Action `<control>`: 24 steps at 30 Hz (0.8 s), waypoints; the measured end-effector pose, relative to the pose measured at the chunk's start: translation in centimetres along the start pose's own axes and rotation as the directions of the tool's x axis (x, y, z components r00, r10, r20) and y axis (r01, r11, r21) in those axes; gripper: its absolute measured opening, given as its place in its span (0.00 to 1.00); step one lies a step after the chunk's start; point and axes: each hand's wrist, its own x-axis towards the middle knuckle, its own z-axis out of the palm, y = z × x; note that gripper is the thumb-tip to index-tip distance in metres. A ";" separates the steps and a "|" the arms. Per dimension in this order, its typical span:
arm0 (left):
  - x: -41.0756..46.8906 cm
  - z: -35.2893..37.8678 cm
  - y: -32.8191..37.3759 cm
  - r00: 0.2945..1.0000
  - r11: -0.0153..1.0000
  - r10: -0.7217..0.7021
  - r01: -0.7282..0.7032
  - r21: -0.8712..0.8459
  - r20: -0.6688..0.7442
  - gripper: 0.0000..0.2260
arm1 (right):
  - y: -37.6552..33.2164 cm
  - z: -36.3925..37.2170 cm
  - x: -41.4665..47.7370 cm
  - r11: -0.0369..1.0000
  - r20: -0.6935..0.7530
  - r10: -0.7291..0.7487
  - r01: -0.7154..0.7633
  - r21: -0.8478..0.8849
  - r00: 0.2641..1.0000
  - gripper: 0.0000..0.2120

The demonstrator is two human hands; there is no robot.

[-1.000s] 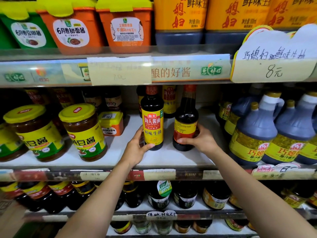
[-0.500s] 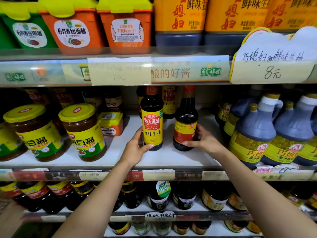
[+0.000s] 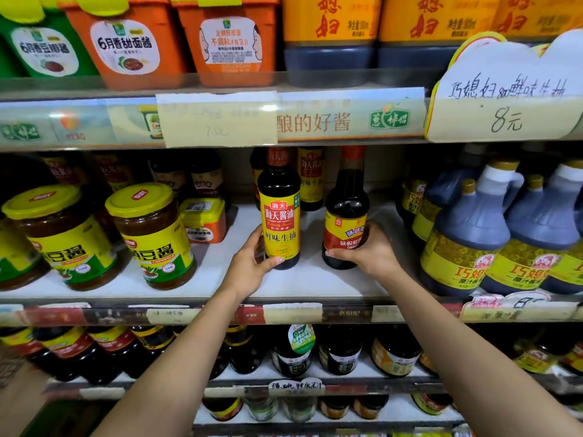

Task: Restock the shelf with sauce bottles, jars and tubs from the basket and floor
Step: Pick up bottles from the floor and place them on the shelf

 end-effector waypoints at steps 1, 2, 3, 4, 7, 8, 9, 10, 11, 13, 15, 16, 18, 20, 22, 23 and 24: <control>0.0 0.0 0.1 1.000 1.000 0.003 -0.003 -0.002 0.000 0.32 | 0.1 0.1 0.0 1.000 -0.009 -0.002 0.001 -0.010 1.000 0.36; 0.0 0.0 0.1 1.000 1.000 0.004 -0.004 -0.005 0.000 0.32 | 0.2 0.1 0.0 1.000 -0.007 -0.001 0.001 -0.008 1.000 0.37; -0.1 0.0 0.1 1.000 1.000 0.005 -0.005 -0.007 0.003 0.32 | 0.3 0.0 -0.2 1.000 0.006 -0.002 0.002 0.006 1.000 0.37; -0.1 0.0 0.1 1.000 1.000 0.005 -0.005 -0.007 0.004 0.32 | 0.5 -0.2 -0.3 1.000 0.032 0.001 -0.002 0.022 0.999 0.37; 0.0 0.0 0.1 1.000 1.000 0.002 -0.002 -0.006 0.006 0.32 | 1.1 -1.1 -0.3 0.998 0.114 0.015 -0.022 0.056 0.993 0.41; 0.0 0.0 0.1 1.000 1.000 0.002 -0.002 -0.001 0.007 0.32 | 1.3 -1.4 -0.3 0.997 0.137 0.021 -0.031 0.071 0.990 0.41; 0.0 0.0 0.1 1.000 1.000 0.001 -0.001 0.002 0.008 0.32 | 1.3 -1.5 -0.4 0.995 0.155 0.028 -0.042 0.091 0.987 0.41; 0.0 0.0 0.2 1.000 1.000 0.002 -0.002 0.006 0.008 0.33 | 1.2 -1.6 -0.4 0.993 0.167 0.039 -0.057 0.107 0.985 0.41; -0.1 0.0 0.2 1.000 1.000 0.004 -0.004 0.008 0.005 0.33 | 1.2 -1.6 -0.4 0.991 0.169 0.050 -0.070 0.115 0.984 0.39; -0.2 -0.1 0.2 1.000 1.000 0.013 -0.013 0.021 -0.006 0.33 | 1.4 -1.6 -0.4 0.993 0.146 0.057 -0.071 0.096 0.988 0.37; -0.3 -0.2 0.2 1.000 0.999 0.020 -0.020 0.033 -0.015 0.33 | 1.6 -1.5 -0.4 0.997 0.102 0.054 -0.059 0.040 0.993 0.39; -0.3 -0.2 0.2 1.000 0.999 0.023 -0.022 0.035 -0.018 0.33 | 1.7 -1.5 -0.4 0.998 0.085 0.055 -0.057 0.021 0.995 0.40; -0.3 -0.1 0.3 0.999 0.999 0.028 -0.027 0.041 -0.032 0.34 | 1.7 -1.4 -0.4 0.999 0.070 0.050 -0.049 -0.010 0.996 0.39; -0.2 0.0 0.6 0.998 0.998 0.030 -0.026 0.061 -0.063 0.33 | 1.6 -1.4 -0.5 0.998 0.066 0.042 -0.040 -0.040 0.997 0.39; 0.0 0.1 0.8 0.996 0.997 0.013 -0.006 0.076 -0.085 0.34 | 1.6 -1.4 -0.6 0.999 0.073 0.039 -0.036 -0.039 0.997 0.40; 0.1 0.1 0.8 0.996 0.997 0.005 0.002 0.083 -0.084 0.35 | 1.5 -1.4 -0.6 0.999 0.082 0.037 -0.034 -0.036 0.996 0.41; 0.2 0.1 1.0 0.997 0.995 0.001 0.006 0.096 -0.078 0.36 | 1.5 -1.3 -0.6 0.999 0.088 0.033 -0.030 -0.035 0.996 0.41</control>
